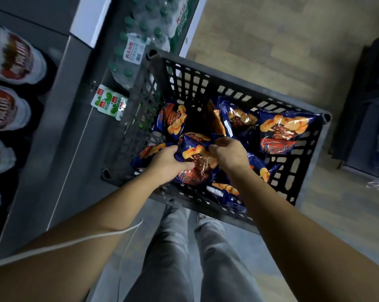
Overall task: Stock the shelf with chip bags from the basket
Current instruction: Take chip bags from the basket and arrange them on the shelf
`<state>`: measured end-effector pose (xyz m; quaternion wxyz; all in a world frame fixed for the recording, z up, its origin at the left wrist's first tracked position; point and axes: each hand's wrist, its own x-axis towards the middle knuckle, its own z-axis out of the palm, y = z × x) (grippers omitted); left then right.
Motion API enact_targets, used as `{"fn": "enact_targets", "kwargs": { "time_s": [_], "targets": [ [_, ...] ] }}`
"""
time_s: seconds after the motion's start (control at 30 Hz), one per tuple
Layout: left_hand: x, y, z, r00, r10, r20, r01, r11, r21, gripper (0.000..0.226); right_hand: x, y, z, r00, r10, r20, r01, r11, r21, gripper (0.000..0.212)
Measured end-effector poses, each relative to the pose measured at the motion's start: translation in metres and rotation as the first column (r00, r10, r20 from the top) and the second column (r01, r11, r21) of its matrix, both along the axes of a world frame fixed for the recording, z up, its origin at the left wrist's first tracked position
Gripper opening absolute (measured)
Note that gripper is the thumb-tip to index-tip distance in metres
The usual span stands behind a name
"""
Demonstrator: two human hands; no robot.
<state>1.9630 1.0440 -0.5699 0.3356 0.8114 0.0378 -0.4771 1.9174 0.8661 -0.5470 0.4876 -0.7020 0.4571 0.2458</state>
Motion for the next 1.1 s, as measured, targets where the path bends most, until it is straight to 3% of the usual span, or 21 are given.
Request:
{"fn": "enact_targets", "kwargs": {
  "time_s": [0.13, 0.2, 0.23, 0.33, 0.43, 0.47, 0.53, 0.6, 0.63, 0.83, 1.1],
  "targets": [
    [0.017, -0.004, 0.044, 0.995, 0.086, 0.042, -0.081, 0.991, -0.104, 0.091, 0.018, 0.002, 0.039, 0.977, 0.200, 0.079, -0.193, 0.978, -0.086, 0.070],
    [0.028, -0.003, 0.067, 0.987, 0.136, 0.082, -0.122, 0.980, -0.157, 0.107, 0.029, 0.000, 0.060, 0.962, 0.225, 0.154, -0.211, 0.972, -0.098, 0.078],
    [0.034, -0.005, 0.088, 0.981, 0.170, 0.093, -0.150, 0.971, -0.187, 0.103, 0.035, -0.003, 0.072, 0.956, 0.211, 0.205, -0.193, 0.976, -0.103, 0.081],
    [0.044, -0.003, 0.146, 0.962, 0.242, 0.129, -0.204, 0.945, -0.254, 0.033, 0.046, -0.010, 0.110, 0.932, 0.099, 0.349, -0.094, 0.995, -0.033, 0.088],
    [0.048, 0.000, 0.201, 0.906, 0.366, 0.213, -0.281, 0.896, -0.345, 0.020, 0.055, -0.009, 0.150, 0.891, -0.189, 0.414, 0.058, 0.950, 0.307, 0.101],
    [0.050, 0.002, 0.221, 0.881, 0.416, 0.227, -0.312, 0.870, -0.381, 0.018, 0.060, -0.005, 0.168, 0.871, -0.247, 0.425, 0.071, 0.919, 0.388, 0.097],
    [0.049, 0.007, 0.262, 0.825, 0.501, 0.261, -0.355, 0.820, -0.449, 0.018, 0.069, 0.005, 0.206, 0.836, -0.285, 0.469, 0.031, 0.878, 0.478, 0.067],
    [0.047, 0.013, 0.299, 0.777, 0.561, 0.284, -0.373, 0.775, -0.510, 0.024, 0.076, 0.016, 0.246, 0.789, -0.269, 0.552, -0.046, 0.871, 0.489, 0.034],
    [0.045, 0.018, 0.320, 0.743, 0.599, 0.299, -0.382, 0.746, -0.546, 0.028, 0.080, 0.023, 0.267, 0.758, -0.257, 0.600, -0.087, 0.871, 0.483, 0.027],
    [0.021, 0.063, 0.424, 0.514, 0.754, 0.409, -0.372, 0.626, -0.685, 0.039, 0.099, 0.072, 0.380, 0.595, -0.195, 0.779, -0.312, 0.838, 0.448, 0.021],
    [-0.037, 0.161, 0.512, 0.195, 0.846, 0.497, -0.388, 0.532, -0.753, 0.035, 0.093, 0.185, 0.475, 0.459, -0.104, 0.882, -0.615, 0.680, 0.400, 0.026]
  ]
}}
